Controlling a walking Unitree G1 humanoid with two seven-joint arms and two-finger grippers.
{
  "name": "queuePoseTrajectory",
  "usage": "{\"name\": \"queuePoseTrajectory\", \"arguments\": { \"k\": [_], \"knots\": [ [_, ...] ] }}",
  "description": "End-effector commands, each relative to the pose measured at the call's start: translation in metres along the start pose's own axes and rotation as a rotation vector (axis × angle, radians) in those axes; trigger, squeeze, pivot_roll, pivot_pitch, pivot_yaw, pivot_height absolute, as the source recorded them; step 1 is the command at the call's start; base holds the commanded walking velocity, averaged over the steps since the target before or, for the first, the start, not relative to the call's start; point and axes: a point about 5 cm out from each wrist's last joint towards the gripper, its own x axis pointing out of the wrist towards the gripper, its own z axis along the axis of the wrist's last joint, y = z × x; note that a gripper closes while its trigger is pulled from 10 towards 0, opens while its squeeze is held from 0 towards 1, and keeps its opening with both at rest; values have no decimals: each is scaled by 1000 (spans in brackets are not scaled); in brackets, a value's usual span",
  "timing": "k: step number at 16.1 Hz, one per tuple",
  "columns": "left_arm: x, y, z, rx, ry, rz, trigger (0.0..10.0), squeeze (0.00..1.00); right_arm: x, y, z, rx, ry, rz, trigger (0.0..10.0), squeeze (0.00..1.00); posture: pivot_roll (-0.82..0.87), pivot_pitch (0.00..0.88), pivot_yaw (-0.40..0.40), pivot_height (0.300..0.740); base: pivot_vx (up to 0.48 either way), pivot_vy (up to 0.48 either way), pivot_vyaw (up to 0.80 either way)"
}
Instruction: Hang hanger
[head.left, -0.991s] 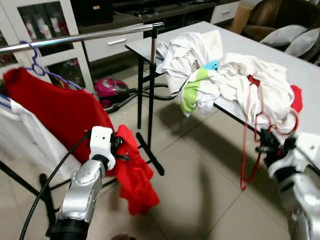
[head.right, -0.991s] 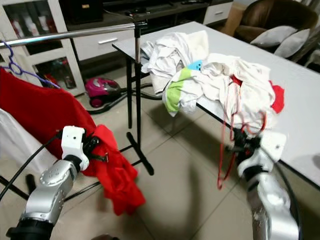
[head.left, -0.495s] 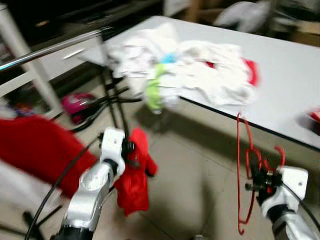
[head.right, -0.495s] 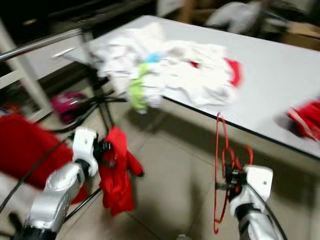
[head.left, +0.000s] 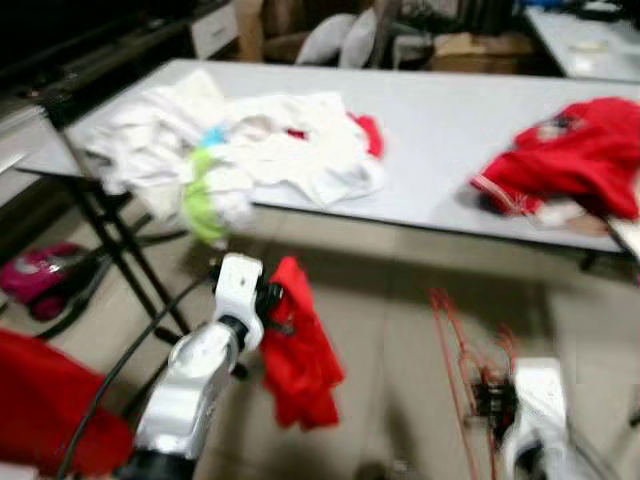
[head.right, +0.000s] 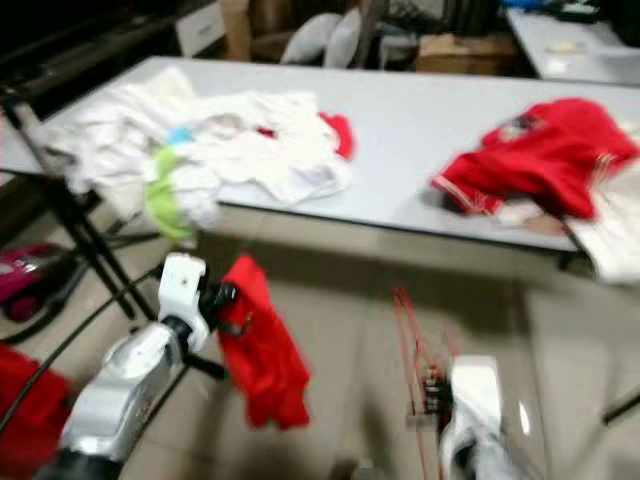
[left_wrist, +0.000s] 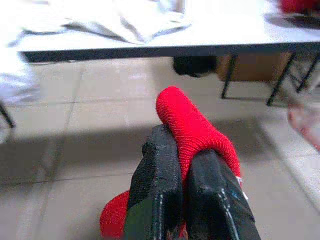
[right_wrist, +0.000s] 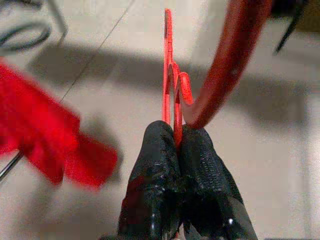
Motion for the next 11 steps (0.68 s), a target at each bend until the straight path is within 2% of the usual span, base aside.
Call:
{"name": "queuePoseTrajectory", "arguments": {
  "k": [1, 2, 3, 5, 7, 9, 10, 11],
  "knots": [
    [-2, 0, 6, 35, -20, 7, 10000, 0, 0, -3, 6, 0, -20, -14, 10000, 0, -158, 0, 55, 740, 0, 0, -788],
    [-3, -6, 5, 52, -18, -8, 10000, 0, 0, -5, 10, -7, -29, -18, 10000, 0, -168, 0, 52, 740, 0, 0, -788],
    [-3, -12, 4, 30, -23, -32, 10000, 0, -4, -6, 16, 14, -66, -40, 10000, 0, -177, 0, 56, 740, 0, 0, -788],
    [2, -11, 4, 21, -8, -28, 10000, 0, -11, -3, 23, 33, -92, -53, 10000, 0, -204, 0, 78, 740, 0, 0, -788],
    [10, -8, 9, 39, -35, -29, 10000, 0, -5, 0, 16, 50, -79, -59, 10000, 0, -212, 0, 108, 740, 0, 0, -800],
    [18, -14, 20, 47, -62, -48, 10000, 0, -7, -6, 19, 36, -87, -75, 10000, 0, -217, 0, 107, 740, 0, 0, -794],
    [22, -13, 23, 85, -77, -42, 10000, 0, -7, -7, 21, 31, -91, -88, 10000, 0, -211, 0, 112, 740, 0, 0, -800],
    [23, -14, 29, 69, -106, -44, 10000, 0, -8, -6, 26, 38, -115, -73, 10000, 0, -203, 0, 112, 740, 0, 0, -788]
  ]
}}
